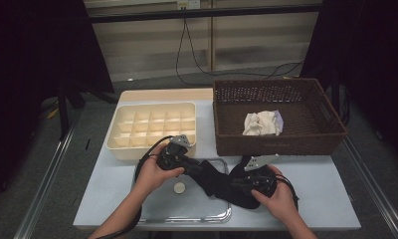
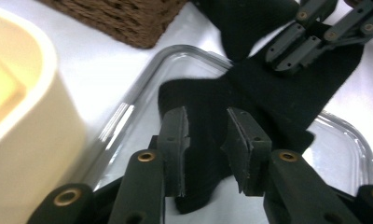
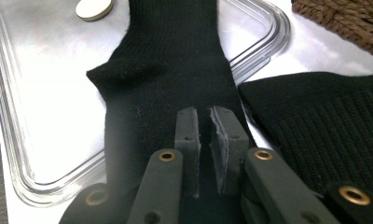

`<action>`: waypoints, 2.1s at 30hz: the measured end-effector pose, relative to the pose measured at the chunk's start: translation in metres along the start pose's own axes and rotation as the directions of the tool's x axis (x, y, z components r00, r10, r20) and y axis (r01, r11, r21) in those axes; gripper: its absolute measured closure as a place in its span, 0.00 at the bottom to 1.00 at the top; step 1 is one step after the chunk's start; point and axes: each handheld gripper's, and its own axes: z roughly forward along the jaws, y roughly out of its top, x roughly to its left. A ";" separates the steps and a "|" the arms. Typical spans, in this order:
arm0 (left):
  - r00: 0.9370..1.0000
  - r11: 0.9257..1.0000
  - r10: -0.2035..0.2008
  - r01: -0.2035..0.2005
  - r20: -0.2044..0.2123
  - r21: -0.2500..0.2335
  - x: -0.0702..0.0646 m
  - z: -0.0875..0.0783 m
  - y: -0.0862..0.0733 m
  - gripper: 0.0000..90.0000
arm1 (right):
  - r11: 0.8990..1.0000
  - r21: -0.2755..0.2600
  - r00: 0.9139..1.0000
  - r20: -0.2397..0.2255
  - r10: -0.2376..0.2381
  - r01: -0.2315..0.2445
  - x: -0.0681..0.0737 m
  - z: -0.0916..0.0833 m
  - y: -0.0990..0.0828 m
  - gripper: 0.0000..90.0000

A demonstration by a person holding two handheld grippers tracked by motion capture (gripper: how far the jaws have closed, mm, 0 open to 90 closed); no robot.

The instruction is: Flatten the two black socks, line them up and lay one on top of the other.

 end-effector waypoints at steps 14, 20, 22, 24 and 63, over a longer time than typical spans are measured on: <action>0.995 0.999 -0.025 0.029 -0.093 0.044 0.012 0.004 -0.008 0.75 | 1.000 0.000 1.000 0.000 0.007 -0.007 -0.001 0.000 0.000 0.91; 0.996 0.996 -0.033 0.039 -0.084 0.076 0.014 0.012 -0.012 0.85 | 1.000 -0.004 1.000 -0.004 0.001 -0.001 -0.001 0.000 -0.001 0.91; 0.996 0.996 -0.033 0.039 -0.077 0.079 0.013 0.014 -0.012 0.85 | 1.000 -0.002 1.000 -0.002 0.006 -0.006 0.000 0.000 -0.001 0.91; 0.997 0.995 -0.039 0.046 -0.073 0.085 0.013 0.014 -0.012 0.83 | 1.000 -0.005 1.000 0.001 0.001 -0.001 0.000 0.000 -0.001 0.91; 0.992 0.991 -0.066 0.078 -0.109 0.112 0.002 -0.003 -0.031 0.86 | 1.000 -0.022 0.999 0.040 0.002 -0.001 -0.009 -0.020 0.004 0.84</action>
